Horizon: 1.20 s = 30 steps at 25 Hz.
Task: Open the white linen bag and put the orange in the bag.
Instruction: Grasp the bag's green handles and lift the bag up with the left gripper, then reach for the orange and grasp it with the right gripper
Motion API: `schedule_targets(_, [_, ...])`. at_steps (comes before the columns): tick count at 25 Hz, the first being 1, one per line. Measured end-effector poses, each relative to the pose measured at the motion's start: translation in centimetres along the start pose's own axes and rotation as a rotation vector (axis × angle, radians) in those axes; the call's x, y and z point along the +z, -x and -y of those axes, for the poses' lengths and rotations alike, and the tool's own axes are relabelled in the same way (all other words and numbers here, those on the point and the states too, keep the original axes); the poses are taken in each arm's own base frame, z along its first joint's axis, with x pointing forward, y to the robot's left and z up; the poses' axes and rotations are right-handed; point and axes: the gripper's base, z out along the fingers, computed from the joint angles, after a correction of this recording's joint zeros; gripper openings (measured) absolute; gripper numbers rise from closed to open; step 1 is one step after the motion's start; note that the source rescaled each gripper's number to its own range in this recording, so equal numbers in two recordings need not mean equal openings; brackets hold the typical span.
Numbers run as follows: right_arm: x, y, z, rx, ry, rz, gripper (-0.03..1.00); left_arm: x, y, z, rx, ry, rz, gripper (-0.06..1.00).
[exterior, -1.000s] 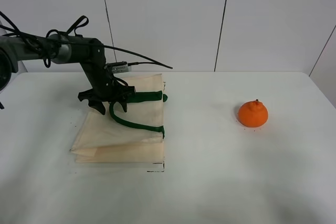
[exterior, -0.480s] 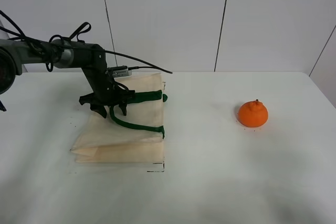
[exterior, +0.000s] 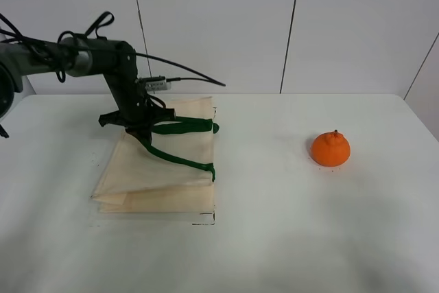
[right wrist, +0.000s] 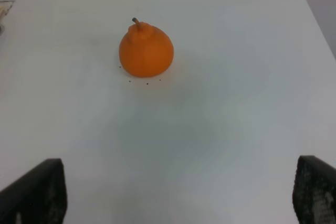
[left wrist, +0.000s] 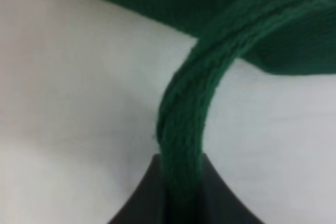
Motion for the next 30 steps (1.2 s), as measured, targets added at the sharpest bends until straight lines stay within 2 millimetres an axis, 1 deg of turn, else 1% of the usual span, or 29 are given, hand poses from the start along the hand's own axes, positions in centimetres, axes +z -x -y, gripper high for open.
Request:
schedule_targets(3, [0.0, 0.0, 0.0, 0.001, 0.002, 0.000, 0.94, -5.0, 0.9, 0.2, 0.014, -0.026, 0.083, 0.00])
schedule_targets(6, [0.0, 0.0, 0.0, 0.002, 0.003, 0.000, 0.94, -10.3, 1.1, 0.2, 0.047, -0.051, 0.173, 0.00])
schedule_targets(11, [0.0, 0.1, -0.1, 0.004, 0.007, 0.015, 0.94, -17.0, 0.0, 0.2, 0.079, -0.113, 0.249, 0.00])
schedule_targets(14, [0.0, 0.2, -0.1, 0.005, 0.009, 0.024, 0.94, -20.3, -1.0, 0.3, 0.102, -0.179, 0.283, 0.00])
schedule_targets(17, [0.1, 0.3, -0.1, 0.007, 0.011, 0.022, 0.94, -22.6, -2.1, 0.3, 0.128, -0.207, 0.307, 0.00])
schedule_targets(19, [0.6, 0.9, -0.2, 0.012, 0.019, -0.018, 0.98, -23.6, -2.6, 0.2, 0.133, -0.213, 0.321, 0.00])
schedule_targets(22, [2.6, 2.8, -0.2, -0.006, 0.020, -0.138, 1.00, -24.5, -3.0, 0.0, 0.136, -0.218, 0.338, 0.00])
schedule_targets(25, [5.9, 5.4, -0.3, -0.041, 0.028, -0.263, 1.00, -24.8, -3.1, 0.0, 0.137, -0.223, 0.343, 0.00])
schedule_targets(28, [10.5, 8.1, -0.4, -0.055, 0.043, -0.382, 1.00, -25.1, -3.3, 0.0, 0.137, -0.228, 0.349, 0.00])
schedule_targets(30, [14.4, 9.7, -0.5, -0.054, 0.049, -0.464, 1.00, -25.3, -3.4, 0.0, 0.137, -0.231, 0.352, 0.00])
